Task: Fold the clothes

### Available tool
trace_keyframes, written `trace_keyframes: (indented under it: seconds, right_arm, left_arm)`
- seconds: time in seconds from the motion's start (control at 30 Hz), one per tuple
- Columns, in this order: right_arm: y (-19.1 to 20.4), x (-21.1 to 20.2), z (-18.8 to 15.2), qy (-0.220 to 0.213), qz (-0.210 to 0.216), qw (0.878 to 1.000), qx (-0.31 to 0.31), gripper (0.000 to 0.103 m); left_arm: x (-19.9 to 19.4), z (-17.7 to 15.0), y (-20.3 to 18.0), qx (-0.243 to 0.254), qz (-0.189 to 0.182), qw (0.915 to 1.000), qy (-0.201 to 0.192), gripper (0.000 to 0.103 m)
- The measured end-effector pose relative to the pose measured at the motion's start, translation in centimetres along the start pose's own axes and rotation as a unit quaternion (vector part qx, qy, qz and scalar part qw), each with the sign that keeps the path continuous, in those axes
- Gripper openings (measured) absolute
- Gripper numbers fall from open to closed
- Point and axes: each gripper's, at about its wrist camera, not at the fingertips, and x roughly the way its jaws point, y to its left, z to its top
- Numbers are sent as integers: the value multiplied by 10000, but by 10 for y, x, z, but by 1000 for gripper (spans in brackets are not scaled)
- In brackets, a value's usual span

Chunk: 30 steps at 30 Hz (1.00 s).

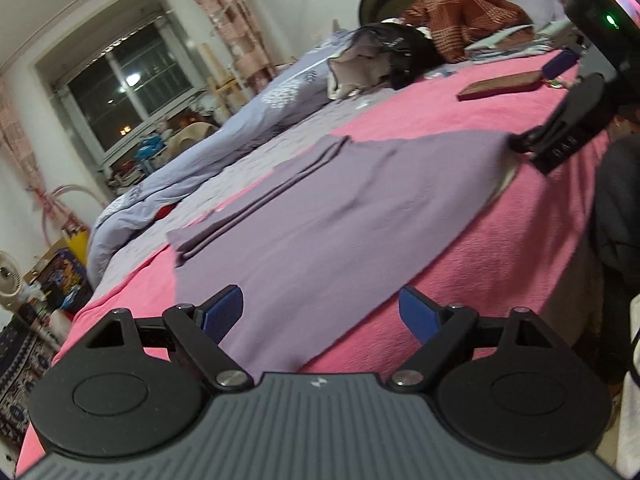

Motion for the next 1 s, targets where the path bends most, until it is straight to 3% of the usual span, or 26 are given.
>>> trace_keyframes:
  seconds: [0.33,0.53,0.83,1.0]
  right_arm:
    - [-5,0,10,-274,202,9987,379,103]
    - [-19,1,7,-250,358,9955,839,103]
    - [-24,-2,2,-249,381,9935,1048,103]
    - [-28,-2,1,-270,393,9917,1191,103]
  left_arm:
    - [19,31,-20,64,-414,9986,-317,87]
    - [30,49,-32,-75,-901,9946,-519,87]
    - [52,43,-26,-244,-279,9992,-138,88]
    - [43,30,-15,-143,-157,9997,-81,88]
